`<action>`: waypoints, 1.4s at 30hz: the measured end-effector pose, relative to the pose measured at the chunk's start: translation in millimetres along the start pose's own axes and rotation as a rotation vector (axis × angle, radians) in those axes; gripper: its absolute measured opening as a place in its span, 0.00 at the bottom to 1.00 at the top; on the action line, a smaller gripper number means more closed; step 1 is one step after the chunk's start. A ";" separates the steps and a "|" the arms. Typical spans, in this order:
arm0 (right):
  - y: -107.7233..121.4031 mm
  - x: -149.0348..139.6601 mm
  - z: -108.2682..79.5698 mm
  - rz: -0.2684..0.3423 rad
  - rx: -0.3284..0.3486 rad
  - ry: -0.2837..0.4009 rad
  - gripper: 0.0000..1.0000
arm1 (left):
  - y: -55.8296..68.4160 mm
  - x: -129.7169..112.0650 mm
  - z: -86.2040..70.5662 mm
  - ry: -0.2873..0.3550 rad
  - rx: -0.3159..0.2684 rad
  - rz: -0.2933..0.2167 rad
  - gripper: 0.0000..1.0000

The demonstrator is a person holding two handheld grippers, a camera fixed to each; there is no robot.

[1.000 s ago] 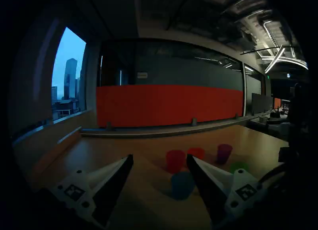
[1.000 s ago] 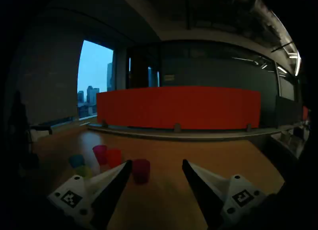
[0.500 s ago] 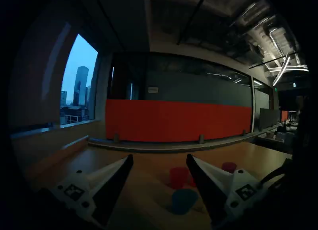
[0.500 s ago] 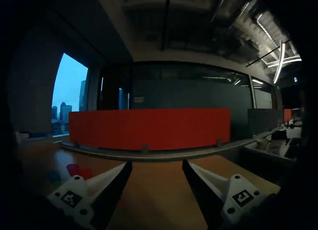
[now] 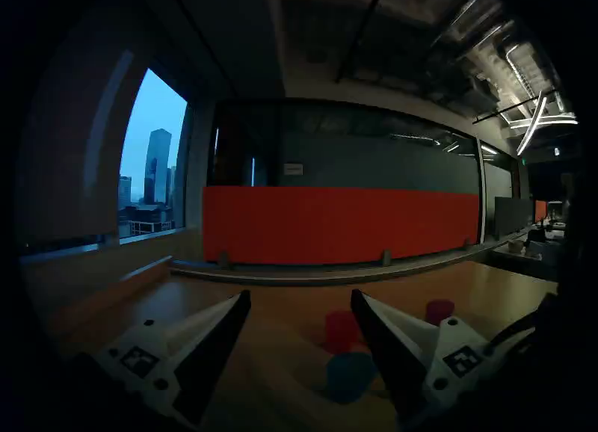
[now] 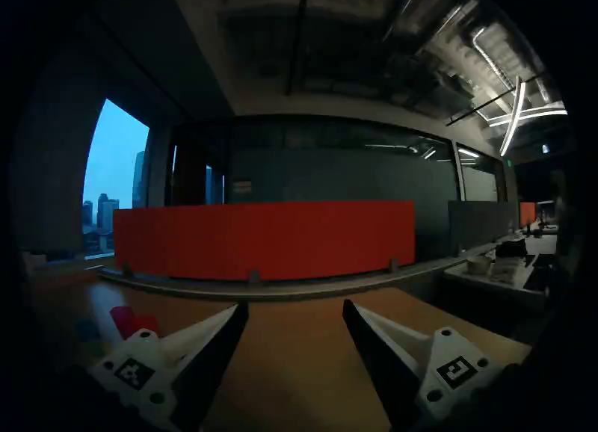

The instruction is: Pour water

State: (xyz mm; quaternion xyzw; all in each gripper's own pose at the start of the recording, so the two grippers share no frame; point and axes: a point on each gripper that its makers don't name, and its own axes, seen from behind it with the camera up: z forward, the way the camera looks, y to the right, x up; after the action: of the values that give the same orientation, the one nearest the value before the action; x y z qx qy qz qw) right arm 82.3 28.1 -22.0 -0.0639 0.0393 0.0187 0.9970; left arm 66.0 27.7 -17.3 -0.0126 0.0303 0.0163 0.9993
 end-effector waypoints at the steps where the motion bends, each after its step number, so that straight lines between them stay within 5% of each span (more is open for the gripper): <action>1: -0.2 -2.0 0.5 0.001 0.001 0.000 0.98 | 0.2 -2.3 0.4 -0.002 0.003 0.007 1.00; 27: 18.8 -28.7 2.5 0.024 -0.038 -0.069 0.98 | -3.1 -51.8 7.0 0.042 0.064 0.058 1.00; 42: 26.7 -30.0 -2.2 0.024 -0.060 -0.069 0.98 | -19.4 -69.2 0.8 0.035 0.080 0.078 1.00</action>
State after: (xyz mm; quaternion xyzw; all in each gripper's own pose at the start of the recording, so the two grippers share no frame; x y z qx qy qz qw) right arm 51.1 53.3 -25.0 -0.0925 0.0050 0.0341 0.9951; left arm -2.3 6.2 -11.9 0.0283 0.0488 0.0538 0.9970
